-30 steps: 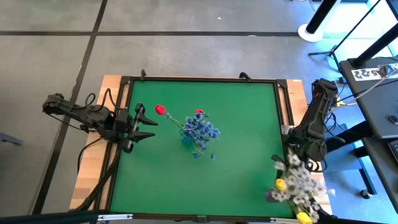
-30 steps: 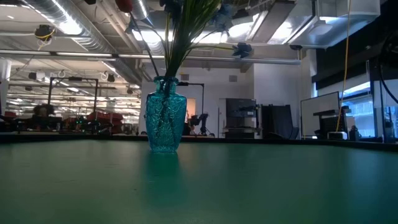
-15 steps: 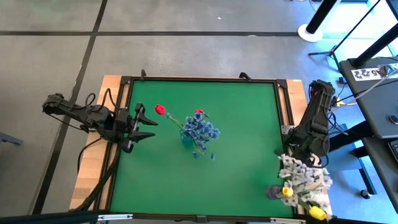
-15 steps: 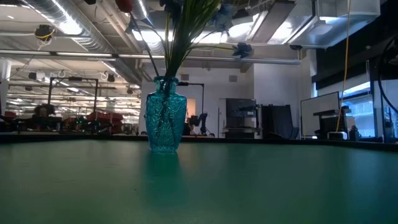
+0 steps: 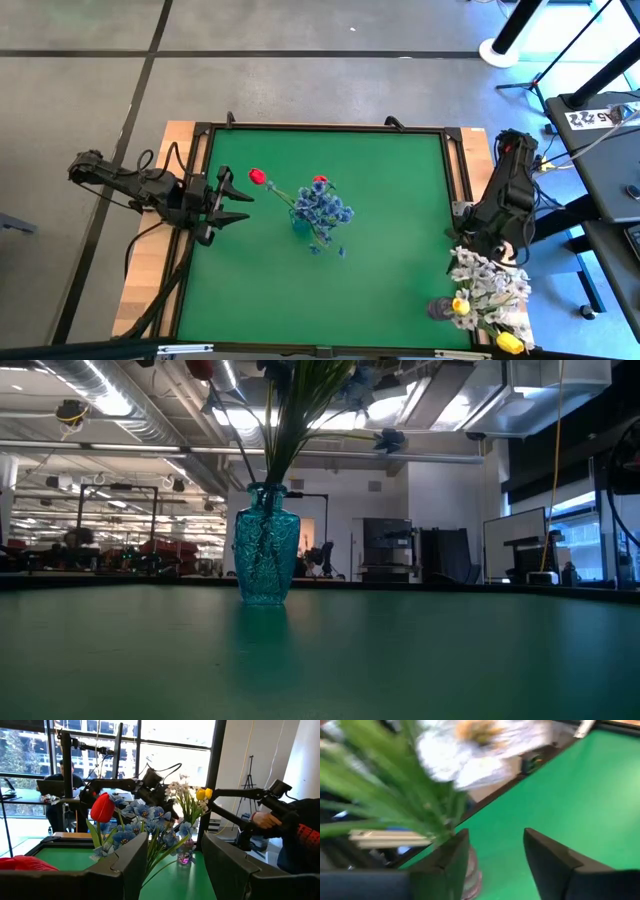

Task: Sort flowers into vase by color
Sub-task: Return to home position

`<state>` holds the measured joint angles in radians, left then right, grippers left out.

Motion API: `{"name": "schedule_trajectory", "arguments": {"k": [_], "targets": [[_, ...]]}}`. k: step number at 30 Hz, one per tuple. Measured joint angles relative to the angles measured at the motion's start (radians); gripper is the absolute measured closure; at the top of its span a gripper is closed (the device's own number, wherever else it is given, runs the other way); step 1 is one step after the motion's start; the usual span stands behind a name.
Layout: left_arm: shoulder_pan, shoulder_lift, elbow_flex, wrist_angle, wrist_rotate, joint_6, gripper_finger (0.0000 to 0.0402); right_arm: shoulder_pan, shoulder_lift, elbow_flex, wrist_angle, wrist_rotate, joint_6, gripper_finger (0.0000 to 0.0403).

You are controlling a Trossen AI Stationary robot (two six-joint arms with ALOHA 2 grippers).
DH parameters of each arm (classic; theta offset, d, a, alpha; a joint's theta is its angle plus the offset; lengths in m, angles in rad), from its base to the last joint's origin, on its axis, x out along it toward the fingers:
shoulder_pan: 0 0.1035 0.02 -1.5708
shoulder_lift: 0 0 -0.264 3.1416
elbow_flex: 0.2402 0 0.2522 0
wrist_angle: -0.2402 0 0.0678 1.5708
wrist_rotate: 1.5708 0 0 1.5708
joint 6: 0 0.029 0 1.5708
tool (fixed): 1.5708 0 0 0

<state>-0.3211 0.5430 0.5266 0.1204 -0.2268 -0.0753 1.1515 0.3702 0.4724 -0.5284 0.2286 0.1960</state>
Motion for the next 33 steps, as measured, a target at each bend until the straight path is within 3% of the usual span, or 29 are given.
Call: {"name": "schedule_trajectory", "arguments": {"k": [6,15,24,33], "targets": [[0.0,0.0,0.0,0.0,0.0,0.0,0.0217,-0.014,-0.001,0.027,-0.039,0.144,0.08,0.0293],[0.0,0.0,0.0,0.0,0.0,0.0,0.0217,-0.246,-0.02,0.027,-0.036,0.116,0.086,0.0396],[0.0,0.0,0.0,0.0,0.0,0.0,0.0217,-0.621,0.023,0.027,0.095,-0.106,-0.011,0.0397],[0.0,0.0,0.0,0.0,0.0,0.0,0.0217,-0.941,0.08,-0.051,0.399,-0.143,-0.091,0.0401]]}}
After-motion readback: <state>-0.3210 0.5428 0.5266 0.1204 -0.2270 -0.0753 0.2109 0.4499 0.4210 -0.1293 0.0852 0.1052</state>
